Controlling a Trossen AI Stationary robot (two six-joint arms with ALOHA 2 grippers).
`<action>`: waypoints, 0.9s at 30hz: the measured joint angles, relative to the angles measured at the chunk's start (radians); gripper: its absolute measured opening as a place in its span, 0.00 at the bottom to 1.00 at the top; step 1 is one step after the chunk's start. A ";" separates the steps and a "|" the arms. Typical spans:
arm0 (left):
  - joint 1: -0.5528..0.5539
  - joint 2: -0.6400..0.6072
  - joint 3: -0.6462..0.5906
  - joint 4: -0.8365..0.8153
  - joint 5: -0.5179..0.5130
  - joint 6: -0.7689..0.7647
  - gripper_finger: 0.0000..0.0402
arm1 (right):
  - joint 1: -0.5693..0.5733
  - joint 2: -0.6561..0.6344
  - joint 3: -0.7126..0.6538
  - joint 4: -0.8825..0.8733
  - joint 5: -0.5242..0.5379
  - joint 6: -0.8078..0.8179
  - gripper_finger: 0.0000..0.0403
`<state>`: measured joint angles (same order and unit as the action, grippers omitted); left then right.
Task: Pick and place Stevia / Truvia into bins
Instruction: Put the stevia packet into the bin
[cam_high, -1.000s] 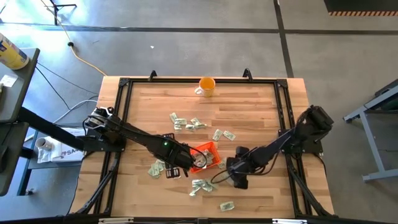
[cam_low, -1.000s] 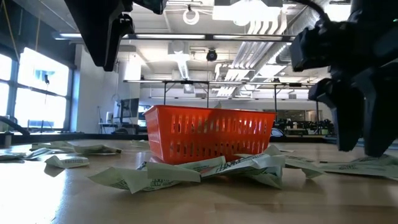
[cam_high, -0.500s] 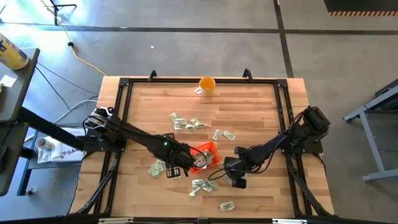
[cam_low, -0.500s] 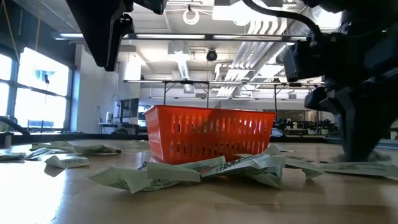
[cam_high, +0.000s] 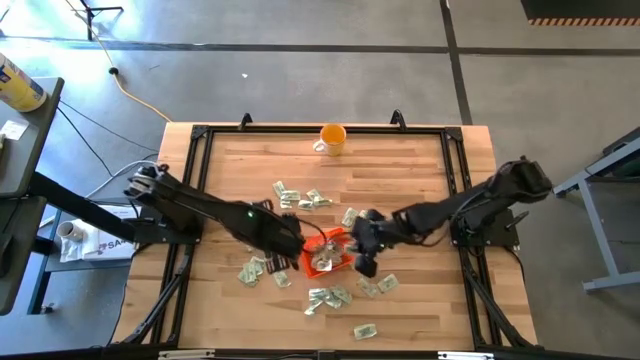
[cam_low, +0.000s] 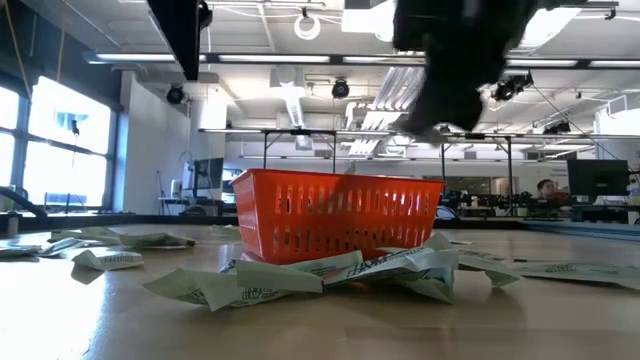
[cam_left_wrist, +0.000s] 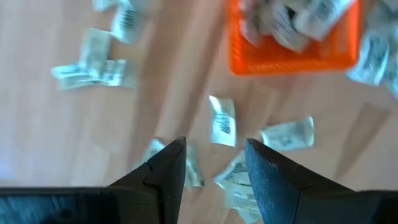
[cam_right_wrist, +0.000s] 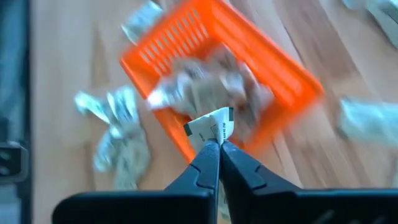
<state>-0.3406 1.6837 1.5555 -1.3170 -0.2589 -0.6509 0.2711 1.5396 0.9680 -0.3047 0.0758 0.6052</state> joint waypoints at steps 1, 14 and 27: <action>0.004 -0.017 0.000 -0.008 -0.015 -0.012 0.50 | -0.019 0.014 0.000 0.049 -0.033 -0.023 0.01; 0.000 -0.205 -0.300 0.044 0.085 -0.188 0.50 | -0.125 0.138 0.000 0.286 -0.214 0.066 0.36; 0.172 -0.488 -0.755 0.242 0.256 -0.603 0.50 | -0.098 -0.011 0.001 0.093 0.040 0.032 0.52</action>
<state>-0.1686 1.1956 0.8001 -1.0753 -0.0024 -1.2536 0.1727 1.5283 0.9691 -0.2119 0.1154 0.6372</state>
